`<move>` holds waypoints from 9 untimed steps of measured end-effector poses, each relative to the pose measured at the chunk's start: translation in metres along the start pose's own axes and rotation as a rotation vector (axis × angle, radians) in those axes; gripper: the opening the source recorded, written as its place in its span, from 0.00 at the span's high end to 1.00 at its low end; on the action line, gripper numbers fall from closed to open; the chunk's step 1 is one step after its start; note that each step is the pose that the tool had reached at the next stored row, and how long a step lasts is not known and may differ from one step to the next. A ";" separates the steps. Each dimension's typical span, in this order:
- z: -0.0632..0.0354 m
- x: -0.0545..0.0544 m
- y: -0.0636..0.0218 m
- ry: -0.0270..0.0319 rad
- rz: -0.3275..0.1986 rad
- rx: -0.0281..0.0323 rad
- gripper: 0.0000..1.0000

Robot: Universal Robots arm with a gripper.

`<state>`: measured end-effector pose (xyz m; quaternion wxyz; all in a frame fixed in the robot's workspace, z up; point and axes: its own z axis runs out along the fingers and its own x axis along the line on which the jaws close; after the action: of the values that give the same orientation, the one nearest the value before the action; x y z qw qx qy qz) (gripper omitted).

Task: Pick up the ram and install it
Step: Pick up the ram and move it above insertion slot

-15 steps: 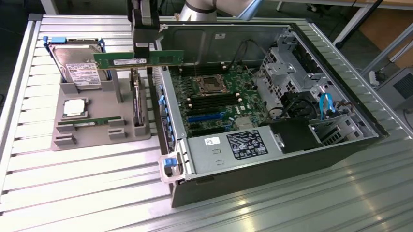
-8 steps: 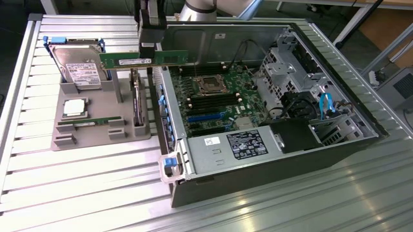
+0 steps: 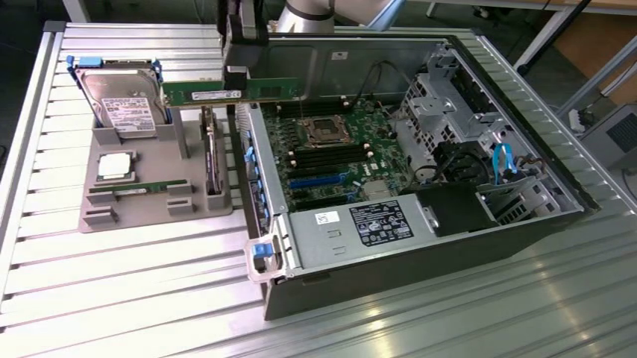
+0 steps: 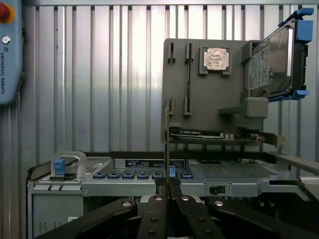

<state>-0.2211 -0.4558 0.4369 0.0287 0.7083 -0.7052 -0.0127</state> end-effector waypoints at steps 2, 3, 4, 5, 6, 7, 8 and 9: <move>-0.0001 0.000 -0.0020 0.0009 0.000 -0.0001 0.88; -0.0002 0.000 -0.0030 0.0013 0.000 -0.0003 0.88; -0.0002 0.000 -0.0042 0.0018 0.000 -0.0003 0.88; -0.0003 0.000 -0.0058 0.0025 0.000 -0.0006 0.88; -0.0004 0.000 -0.0067 0.0029 0.000 -0.0006 0.88; -0.0005 0.000 -0.0078 0.0034 0.000 -0.0008 0.88; -0.0005 0.000 -0.0087 0.0038 0.000 -0.0008 0.88; -0.0006 0.000 -0.0098 0.0043 0.000 -0.0010 0.88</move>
<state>-0.2112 -0.4557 0.4369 0.0306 0.7082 -0.7052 -0.0115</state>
